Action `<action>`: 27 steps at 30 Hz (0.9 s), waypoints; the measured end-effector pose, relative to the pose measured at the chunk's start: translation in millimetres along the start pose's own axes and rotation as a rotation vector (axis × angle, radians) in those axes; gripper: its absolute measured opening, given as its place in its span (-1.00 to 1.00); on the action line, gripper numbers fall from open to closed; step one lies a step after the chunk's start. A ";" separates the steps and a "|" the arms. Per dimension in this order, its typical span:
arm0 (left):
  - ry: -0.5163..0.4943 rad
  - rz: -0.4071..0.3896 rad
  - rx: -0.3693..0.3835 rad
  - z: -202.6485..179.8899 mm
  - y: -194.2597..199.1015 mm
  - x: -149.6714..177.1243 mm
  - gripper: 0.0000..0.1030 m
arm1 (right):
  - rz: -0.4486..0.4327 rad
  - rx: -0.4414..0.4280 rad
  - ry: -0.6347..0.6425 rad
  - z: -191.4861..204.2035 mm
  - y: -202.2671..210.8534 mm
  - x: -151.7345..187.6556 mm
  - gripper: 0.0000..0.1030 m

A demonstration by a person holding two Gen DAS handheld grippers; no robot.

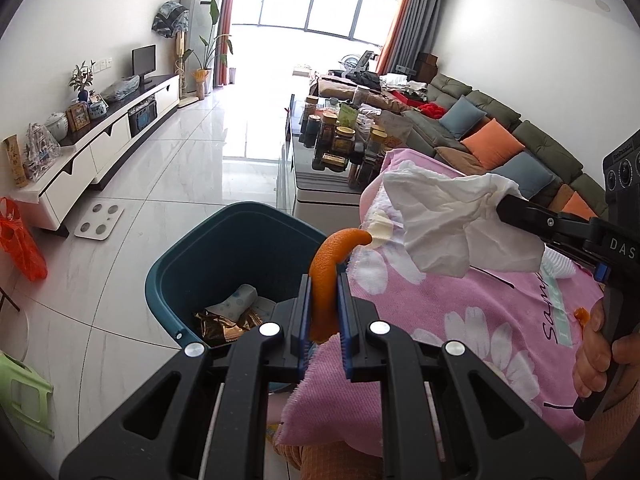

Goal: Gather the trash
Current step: 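Carry the orange peel and white tissue over the teal bin with both tools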

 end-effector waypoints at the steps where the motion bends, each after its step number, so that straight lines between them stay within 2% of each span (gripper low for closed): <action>1: 0.002 0.001 -0.003 1.5 -0.1 0.3 -0.76 | 0.003 0.000 -0.002 -0.1 -1.9 0.1 -0.94; 11: 0.024 0.016 -0.030 14.1 -8.1 1.4 -0.76 | 0.050 -0.013 0.001 7.1 -24.7 1.7 -0.93; 27: 0.078 0.065 -0.075 38.9 -35.9 6.4 -0.75 | 0.109 0.018 0.018 18.0 -66.0 4.7 -0.93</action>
Point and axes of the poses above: each gripper's, at about its wrist camera, not at the fingertips, and y roughly against the way its jaws point, z to its left, x to its underside, the point moved 10 cm from there along -y, roughly the way its jaws point, and after that the axes turned 7 degrees about -y, right-handed, at the moved point
